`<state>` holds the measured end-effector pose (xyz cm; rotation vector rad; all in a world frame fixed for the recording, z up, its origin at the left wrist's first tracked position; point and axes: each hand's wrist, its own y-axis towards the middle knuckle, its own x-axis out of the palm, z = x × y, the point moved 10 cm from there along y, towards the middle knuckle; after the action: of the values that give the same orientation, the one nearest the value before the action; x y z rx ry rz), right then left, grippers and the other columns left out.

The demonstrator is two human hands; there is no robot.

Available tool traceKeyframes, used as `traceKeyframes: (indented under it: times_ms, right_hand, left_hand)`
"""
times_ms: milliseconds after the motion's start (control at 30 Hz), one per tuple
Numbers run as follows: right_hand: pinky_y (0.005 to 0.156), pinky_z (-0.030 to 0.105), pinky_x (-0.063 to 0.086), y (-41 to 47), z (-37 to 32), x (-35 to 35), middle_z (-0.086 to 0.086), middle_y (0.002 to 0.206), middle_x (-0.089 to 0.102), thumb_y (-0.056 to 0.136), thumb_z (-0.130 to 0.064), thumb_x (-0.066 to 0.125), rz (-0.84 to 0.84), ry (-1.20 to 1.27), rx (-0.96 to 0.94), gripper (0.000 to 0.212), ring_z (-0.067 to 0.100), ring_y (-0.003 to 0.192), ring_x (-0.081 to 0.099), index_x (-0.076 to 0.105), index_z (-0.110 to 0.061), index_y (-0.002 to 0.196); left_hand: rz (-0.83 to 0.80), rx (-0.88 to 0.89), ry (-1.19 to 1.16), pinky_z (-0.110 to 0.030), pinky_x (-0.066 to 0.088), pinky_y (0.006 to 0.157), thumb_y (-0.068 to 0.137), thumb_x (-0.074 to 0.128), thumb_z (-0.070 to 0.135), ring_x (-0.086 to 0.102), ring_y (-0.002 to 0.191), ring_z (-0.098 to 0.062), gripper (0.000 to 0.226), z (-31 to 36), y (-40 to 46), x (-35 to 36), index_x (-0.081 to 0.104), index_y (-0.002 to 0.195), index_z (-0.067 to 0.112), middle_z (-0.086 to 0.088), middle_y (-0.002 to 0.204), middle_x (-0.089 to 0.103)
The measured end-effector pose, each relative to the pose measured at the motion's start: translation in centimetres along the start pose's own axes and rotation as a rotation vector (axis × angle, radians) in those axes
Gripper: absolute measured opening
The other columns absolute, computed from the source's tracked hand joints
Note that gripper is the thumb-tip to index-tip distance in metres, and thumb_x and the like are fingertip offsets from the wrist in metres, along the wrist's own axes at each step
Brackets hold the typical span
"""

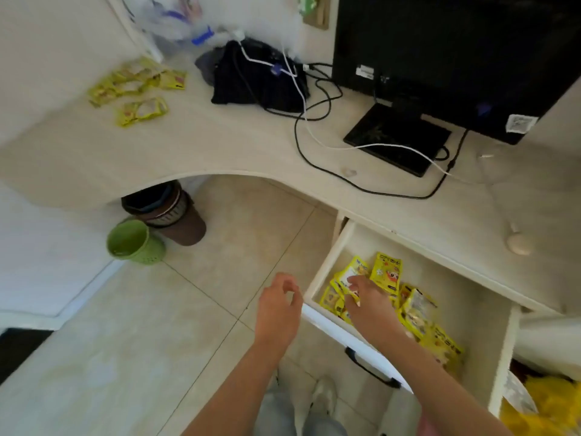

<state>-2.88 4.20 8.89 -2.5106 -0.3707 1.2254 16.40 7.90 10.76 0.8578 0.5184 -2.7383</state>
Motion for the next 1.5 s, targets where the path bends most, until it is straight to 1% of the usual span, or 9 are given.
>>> traceKeyframes:
  times_ms: [100,200,267,400,500,767,1133,1333,1500]
  right_hand:
    - [0.094,0.029,0.042,0.0,-5.0,2.2,0.009,0.13,0.055,0.094,-0.013,0.048,-0.045,-0.12,-0.132,0.036,0.024,0.117,0.055,0.051,-0.01,0.129]
    - [0.099,0.033,0.042,-0.2,-10.2,5.0,0.008,0.13,0.052,0.094,-0.015,0.046,-0.098,-0.214,-0.248,0.036,0.026,0.119,0.053,0.048,-0.011,0.129]
    - [0.099,0.036,0.043,-0.3,-11.9,5.8,0.008,0.128,0.053,0.093,-0.017,0.046,-0.104,-0.231,-0.275,0.038,0.026,0.117,0.053,0.047,-0.013,0.13]
    - [0.099,0.034,0.041,-0.1,-18.2,9.5,0.006,0.129,0.052,0.094,-0.018,0.045,-0.146,-0.284,-0.38,0.039,0.025,0.118,0.051,0.045,-0.013,0.132]
    - [0.099,0.033,0.04,0.5,-22.8,11.7,0.005,0.13,0.052,0.094,-0.019,0.045,-0.132,-0.302,-0.429,0.039,0.023,0.118,0.05,0.045,-0.014,0.133]
    - [0.096,0.025,0.043,2.5,-32.0,17.7,-0.003,0.135,0.05,0.098,-0.026,0.041,-0.134,-0.307,-0.469,0.042,0.013,0.12,0.049,0.039,-0.019,0.139]
    - [0.097,0.026,0.042,9.6,-41.5,20.8,-0.001,0.135,0.049,0.098,-0.025,0.042,-0.11,-0.286,-0.468,0.042,0.015,0.122,0.049,0.04,-0.018,0.139]
    - [0.094,0.027,0.043,16.5,-45.9,20.4,0.003,0.131,0.052,0.097,-0.023,0.042,-0.133,-0.283,-0.509,0.039,0.017,0.117,0.051,0.044,-0.014,0.135]
    - [0.094,0.03,0.043,23.3,-50.8,19.4,0.004,0.129,0.053,0.096,-0.023,0.044,-0.155,-0.314,-0.579,0.039,0.02,0.117,0.052,0.045,-0.015,0.134]
  left_hand:
    - [0.078,-0.031,0.048,-0.012,0.036,0.069,0.091,0.057,0.015,0.053,0.096,-0.007,0.021,-2.3,-0.7,-4.3,0.051,0.102,0.03,0.022,0.091,0.057]
    - [0.147,-0.079,0.086,-0.007,0.033,0.063,0.093,0.055,0.021,0.051,0.088,0.002,0.021,-5.4,-1.1,-9.0,0.052,0.112,0.029,0.017,0.1,0.058]
    - [0.157,-0.083,0.129,-0.013,0.035,0.069,0.093,0.054,0.023,0.047,0.091,0.002,0.025,-6.2,-1.3,-10.8,0.051,0.118,0.028,0.016,0.103,0.058]
    - [0.24,-0.123,0.196,-0.02,0.042,0.078,0.094,0.052,0.027,0.049,0.105,-0.006,0.031,-9.5,-1.3,-17.3,0.05,0.125,0.029,0.019,0.103,0.053]
    - [0.3,-0.113,0.272,-0.024,0.047,0.085,0.094,0.052,0.029,0.05,0.11,-0.009,0.032,-11.7,-0.5,-21.8,0.05,0.126,0.027,0.014,0.108,0.059]
    - [0.357,-0.091,0.378,-0.027,0.046,0.088,0.095,0.051,0.031,0.049,0.114,-0.012,0.032,-16.6,3.6,-31.4,0.052,0.127,0.024,0.01,0.112,0.063]
    - [0.356,-0.095,0.392,-0.026,0.047,0.088,0.096,0.051,0.031,0.051,0.113,-0.01,0.03,-19.7,12.8,-39.1,0.053,0.125,0.026,0.011,0.11,0.063]
    - [0.368,-0.137,0.363,-0.025,0.047,0.088,0.096,0.051,0.034,0.051,0.11,-0.01,0.028,-19.3,19.5,-40.8,0.053,0.123,0.026,0.012,0.111,0.062]
    - [0.425,-0.178,0.296,-0.025,0.046,0.083,0.094,0.053,0.031,0.053,0.105,-0.01,0.023,-18.1,25.7,-42.8,0.057,0.116,0.024,0.012,0.106,0.063]
